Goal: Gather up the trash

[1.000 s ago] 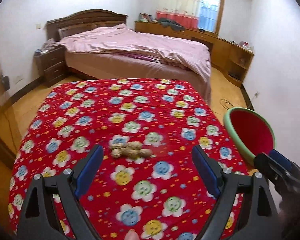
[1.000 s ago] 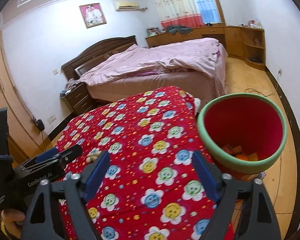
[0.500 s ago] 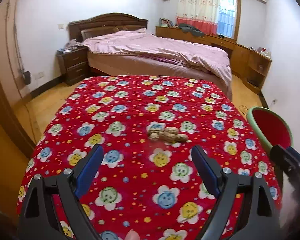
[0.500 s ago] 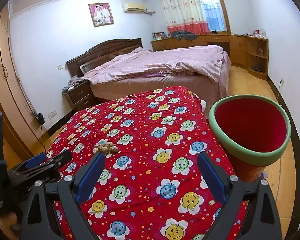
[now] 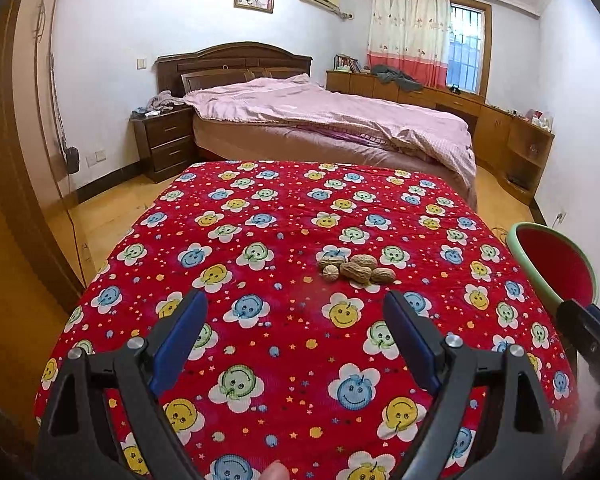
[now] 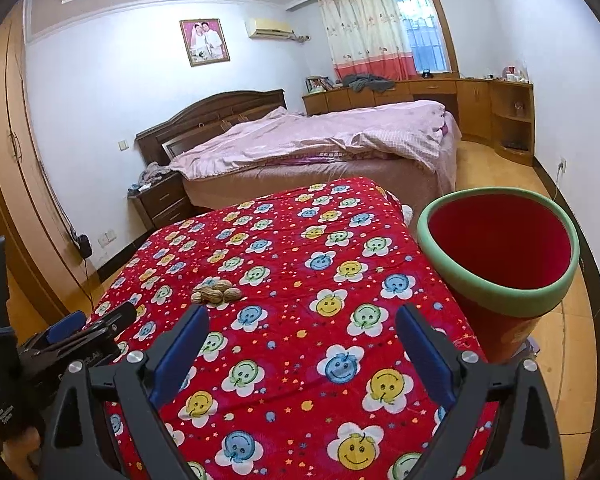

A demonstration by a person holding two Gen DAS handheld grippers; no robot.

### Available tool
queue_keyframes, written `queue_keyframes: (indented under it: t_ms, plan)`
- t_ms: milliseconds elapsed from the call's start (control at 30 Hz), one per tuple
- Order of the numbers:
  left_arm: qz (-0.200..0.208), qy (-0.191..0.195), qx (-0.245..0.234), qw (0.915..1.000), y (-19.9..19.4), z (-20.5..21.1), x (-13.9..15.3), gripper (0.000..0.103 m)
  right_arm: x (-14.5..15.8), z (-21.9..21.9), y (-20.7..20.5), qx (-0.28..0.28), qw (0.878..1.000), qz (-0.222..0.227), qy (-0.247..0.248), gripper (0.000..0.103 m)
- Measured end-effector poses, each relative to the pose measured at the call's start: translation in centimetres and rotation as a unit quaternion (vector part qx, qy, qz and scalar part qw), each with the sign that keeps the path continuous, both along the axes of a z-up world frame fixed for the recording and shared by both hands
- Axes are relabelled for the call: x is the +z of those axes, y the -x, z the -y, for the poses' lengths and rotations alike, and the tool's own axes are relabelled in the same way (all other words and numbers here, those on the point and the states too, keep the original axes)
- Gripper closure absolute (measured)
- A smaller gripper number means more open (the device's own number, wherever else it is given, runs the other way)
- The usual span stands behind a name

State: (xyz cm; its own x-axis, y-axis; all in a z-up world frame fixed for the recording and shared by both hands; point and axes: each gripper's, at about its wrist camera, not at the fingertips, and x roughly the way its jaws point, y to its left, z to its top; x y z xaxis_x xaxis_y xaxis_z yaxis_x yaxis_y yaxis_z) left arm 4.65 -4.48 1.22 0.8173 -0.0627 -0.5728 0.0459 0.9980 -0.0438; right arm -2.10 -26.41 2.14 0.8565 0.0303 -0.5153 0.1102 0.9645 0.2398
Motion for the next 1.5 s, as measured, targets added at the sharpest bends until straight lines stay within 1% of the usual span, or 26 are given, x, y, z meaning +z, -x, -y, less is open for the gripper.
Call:
queue_keyframes:
  t_ms: [200, 367, 600, 1500]
  plan:
    - [0.013, -0.011, 0.002, 0.9998, 0.6, 0.3, -0.1, 0.014, 0.0, -0.4, 0.8, -0.008, 1.000, 0.017, 0.007, 0.007]
    - [0.020, -0.010, 0.005, 0.9997, 0.8, 0.3, -0.2, 0.014, 0.0, -0.3, 1.2, -0.023, 0.999, 0.027, 0.011, 0.007]
    - [0.020, -0.008, 0.004, 0.9998, 0.8, 0.3, -0.2, 0.014, -0.3, 0.0, 1.2, -0.031, 0.999, 0.022, 0.010, 0.007]
    - [0.023, -0.004, 0.006, 0.9997, 0.7, 0.4, -0.3, 0.014, -0.8, -0.2, 1.3, -0.026, 0.999, 0.018, 0.012, 0.007]
